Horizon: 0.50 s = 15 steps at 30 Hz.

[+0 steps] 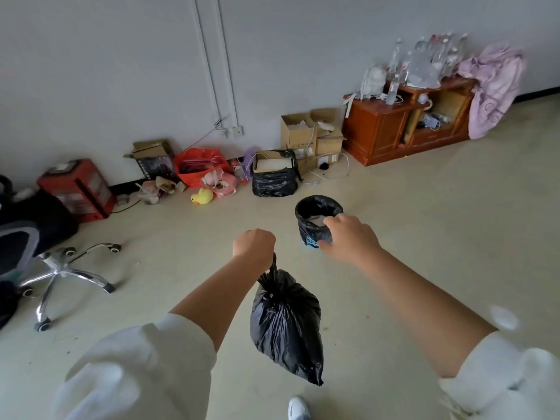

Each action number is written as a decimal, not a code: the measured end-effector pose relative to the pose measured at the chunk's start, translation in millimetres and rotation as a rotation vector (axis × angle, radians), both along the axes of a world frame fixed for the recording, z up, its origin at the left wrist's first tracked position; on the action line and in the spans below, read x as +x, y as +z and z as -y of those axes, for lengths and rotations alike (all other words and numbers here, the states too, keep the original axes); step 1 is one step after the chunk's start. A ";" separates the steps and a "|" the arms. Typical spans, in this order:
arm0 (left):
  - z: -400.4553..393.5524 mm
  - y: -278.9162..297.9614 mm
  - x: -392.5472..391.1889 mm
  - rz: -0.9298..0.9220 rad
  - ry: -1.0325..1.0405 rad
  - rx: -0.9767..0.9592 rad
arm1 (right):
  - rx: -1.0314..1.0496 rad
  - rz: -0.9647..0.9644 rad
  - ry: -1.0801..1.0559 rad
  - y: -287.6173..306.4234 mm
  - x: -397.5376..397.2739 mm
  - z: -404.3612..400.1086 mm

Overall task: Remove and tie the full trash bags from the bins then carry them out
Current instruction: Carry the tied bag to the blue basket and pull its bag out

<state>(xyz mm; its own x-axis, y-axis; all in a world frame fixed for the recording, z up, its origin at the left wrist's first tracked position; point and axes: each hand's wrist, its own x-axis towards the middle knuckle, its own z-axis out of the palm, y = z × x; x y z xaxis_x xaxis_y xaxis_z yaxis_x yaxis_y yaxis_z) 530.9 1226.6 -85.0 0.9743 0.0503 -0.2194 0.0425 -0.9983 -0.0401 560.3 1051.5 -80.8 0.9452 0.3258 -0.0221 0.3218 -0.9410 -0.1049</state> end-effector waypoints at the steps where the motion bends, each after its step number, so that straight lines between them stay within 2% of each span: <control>1: 3.1 -3.1 29.7 0.008 -0.005 -0.003 | -0.004 0.011 0.008 -2.4 29.2 2.6; 7: 13.2 -21.6 208.6 -0.009 0.013 0.006 | -0.011 -0.007 0.039 -14.2 212.1 6.7; 15: -7.2 -68.5 385.7 -0.097 0.098 0.002 | 0.006 -0.100 0.156 -48.1 419.0 -6.1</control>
<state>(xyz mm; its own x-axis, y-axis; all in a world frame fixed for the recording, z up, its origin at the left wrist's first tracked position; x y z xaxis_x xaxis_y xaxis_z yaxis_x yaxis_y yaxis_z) 916.6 1233.8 -153.5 0.9391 0.1445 -0.3118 0.1354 -0.9895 -0.0507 979.3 1057.6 -128.8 0.8764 0.4686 -0.1113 0.4514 -0.8797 -0.1496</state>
